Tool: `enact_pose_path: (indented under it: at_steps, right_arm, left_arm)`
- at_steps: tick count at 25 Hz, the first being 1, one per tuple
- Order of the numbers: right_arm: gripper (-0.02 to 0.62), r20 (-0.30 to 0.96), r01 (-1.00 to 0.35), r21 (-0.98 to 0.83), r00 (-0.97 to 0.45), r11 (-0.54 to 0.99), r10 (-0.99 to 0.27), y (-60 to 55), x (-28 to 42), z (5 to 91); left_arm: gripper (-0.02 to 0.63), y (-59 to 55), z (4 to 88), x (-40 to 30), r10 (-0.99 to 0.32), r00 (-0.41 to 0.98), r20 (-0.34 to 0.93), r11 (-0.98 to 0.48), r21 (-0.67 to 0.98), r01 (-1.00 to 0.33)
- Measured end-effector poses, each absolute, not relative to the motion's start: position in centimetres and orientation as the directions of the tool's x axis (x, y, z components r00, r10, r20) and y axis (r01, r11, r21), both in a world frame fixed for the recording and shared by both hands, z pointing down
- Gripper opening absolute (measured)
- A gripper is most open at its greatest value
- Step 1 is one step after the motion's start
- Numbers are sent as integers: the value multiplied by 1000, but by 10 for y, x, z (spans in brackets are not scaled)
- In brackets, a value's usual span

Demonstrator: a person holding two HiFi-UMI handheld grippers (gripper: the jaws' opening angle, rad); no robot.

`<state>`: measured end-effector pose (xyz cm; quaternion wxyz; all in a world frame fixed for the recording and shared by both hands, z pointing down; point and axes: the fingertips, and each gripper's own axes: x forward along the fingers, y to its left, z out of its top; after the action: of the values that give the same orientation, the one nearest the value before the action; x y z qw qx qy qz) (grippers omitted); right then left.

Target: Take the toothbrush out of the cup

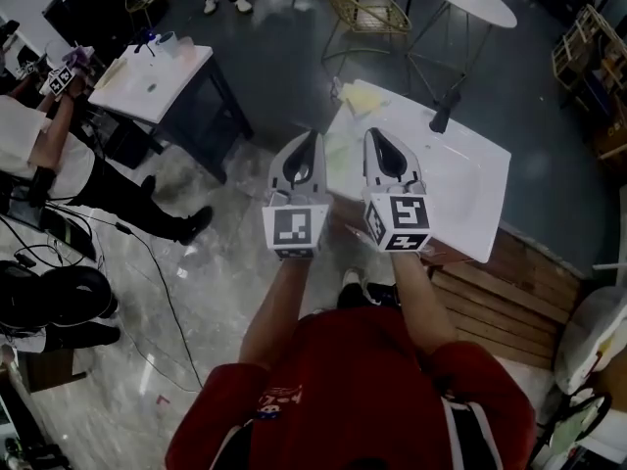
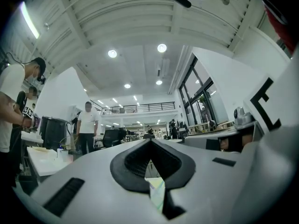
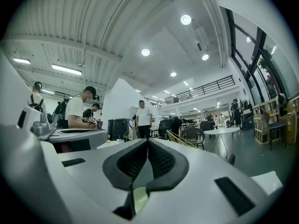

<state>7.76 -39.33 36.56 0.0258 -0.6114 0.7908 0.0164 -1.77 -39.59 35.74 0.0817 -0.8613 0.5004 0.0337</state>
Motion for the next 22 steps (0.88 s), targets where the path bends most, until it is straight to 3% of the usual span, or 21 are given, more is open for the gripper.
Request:
enact_pose_path:
  at_steps: [19,22]
  right_arm:
    - [32,8,-954,-54,-295,294,-955,-433,96,412]
    - [119,30,-951,-80,-302,299,-953,-436,95,425]
  left_arm:
    - [28,-432,378,8,-870,476,-130,-473,-54,-879]
    - [29,-435,383,6,-873,473,-121,-470,-60,-881]
